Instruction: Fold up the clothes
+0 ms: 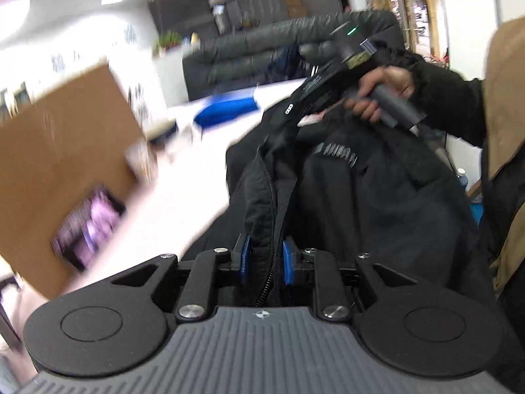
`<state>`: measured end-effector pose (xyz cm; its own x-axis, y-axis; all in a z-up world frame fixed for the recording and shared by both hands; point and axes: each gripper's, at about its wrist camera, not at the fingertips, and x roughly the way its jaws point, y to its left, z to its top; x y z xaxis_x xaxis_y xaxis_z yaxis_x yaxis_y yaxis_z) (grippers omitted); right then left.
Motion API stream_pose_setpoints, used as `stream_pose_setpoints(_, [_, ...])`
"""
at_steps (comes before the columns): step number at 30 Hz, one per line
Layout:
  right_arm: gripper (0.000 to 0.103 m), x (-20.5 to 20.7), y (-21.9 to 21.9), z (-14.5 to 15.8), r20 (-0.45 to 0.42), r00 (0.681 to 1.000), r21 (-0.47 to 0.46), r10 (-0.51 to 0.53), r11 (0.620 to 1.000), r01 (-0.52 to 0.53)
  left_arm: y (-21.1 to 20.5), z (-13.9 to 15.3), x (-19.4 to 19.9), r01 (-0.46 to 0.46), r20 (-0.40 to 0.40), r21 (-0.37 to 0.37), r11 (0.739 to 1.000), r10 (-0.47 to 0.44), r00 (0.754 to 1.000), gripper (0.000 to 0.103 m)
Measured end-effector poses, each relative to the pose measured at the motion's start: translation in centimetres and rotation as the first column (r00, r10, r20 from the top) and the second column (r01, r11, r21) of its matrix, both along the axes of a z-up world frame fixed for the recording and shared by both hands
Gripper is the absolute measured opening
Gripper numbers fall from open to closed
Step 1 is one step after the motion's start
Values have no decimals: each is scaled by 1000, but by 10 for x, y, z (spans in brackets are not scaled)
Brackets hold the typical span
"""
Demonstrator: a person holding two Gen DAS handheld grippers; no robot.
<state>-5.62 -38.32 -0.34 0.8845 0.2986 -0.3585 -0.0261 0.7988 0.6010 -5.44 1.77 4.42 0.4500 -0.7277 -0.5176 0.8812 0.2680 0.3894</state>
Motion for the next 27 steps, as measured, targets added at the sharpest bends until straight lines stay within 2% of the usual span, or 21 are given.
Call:
stream_pose_setpoints(2, [18,-6,-5,10,54,998,9,-10,1000,10,-9,1,-28,23,85,35,999,-26,996,17])
stream_pose_setpoints(4, [17,-13,-10,16,89,996,4,-23,1000,23,-21,-6,-63,81,118,71,994,-89,989,17])
stream_pose_setpoints(6, [16,-25,-15,15,104,994,-16,-35,999,37,-28,-18,-85,146,71,72,987,-151,986,20])
stream_pose_setpoints(7, [16,-27,-17,13,101,994,-18,-40,999,42,-33,-28,-95,178,15,67,982,-180,984,21])
stream_pose_setpoints(9, [17,-35,-24,0,71,994,-26,-78,996,80,-36,-43,-105,176,-50,53,983,-173,984,21])
stream_pose_setpoints(10, [17,-36,-26,-6,57,994,-26,-88,996,90,-32,-45,-109,152,-62,24,988,-151,987,22])
stream_pose_setpoints(12, [17,-38,-28,-20,26,995,-13,-99,995,99,-14,-37,-114,68,-56,-89,994,-73,996,23])
stream_pose_setpoints(13, [17,-38,-28,-26,16,995,-9,-101,995,101,-5,-33,-116,25,-56,-145,989,-34,998,36])
stream_pose_setpoints(14, [17,-38,-29,-32,6,995,-4,-103,995,103,5,-28,-118,-16,-56,-199,980,5,998,59])
stream_pose_setpoints(15, [17,-38,-31,-36,0,995,15,-104,995,104,21,-20,-119,-78,-56,-275,958,65,996,69])
stream_pose_setpoints(16, [17,-38,-33,-40,-4,995,32,-104,994,104,42,-9,-121,-151,-64,-360,921,137,988,79])
stream_pose_setpoints(18, [17,-39,-34,-41,3,995,47,-100,994,99,74,3,-123,-240,-81,-445,863,228,970,79])
stream_pose_setpoints(20, [17,-40,-35,-43,5,995,56,-95,994,95,112,12,-121,-362,-131,-511,779,346,929,79])
stream_pose_setpoints(21, [17,-40,-35,-43,7,996,60,-93,994,92,130,13,-116,-436,-179,-530,728,406,896,79])
stream_pose_setpoints(22, [17,-40,-35,-43,8,996,63,-92,994,92,151,12,-108,-528,-254,-534,661,470,845,79])
stream_pose_setpoints(23, [17,-40,-35,-43,10,996,67,-92,994,91,167,10,-100,-599,-316,-524,605,515,797,79])
stream_pose_setpoints(24, [17,-40,-35,-43,11,996,69,-91,994,90,175,6,-91,-658,-363,-490,573,552,751,79])
stream_pose_setpoints(25, [17,-40,-35,-43,11,996,67,-90,994,89,182,-2,-78,-725,-410,-430,538,600,687,79])
stream_pose_setpoints(26, [17,-39,-35,-43,10,996,66,-88,994,87,187,-8,-68,-770,-439,-378,514,633,638,78])
stream_pose_setpoints(27, [17,-39,-34,-43,8,996,64,-84,994,83,187,-15,-57,-794,-453,-325,514,653,607,78])
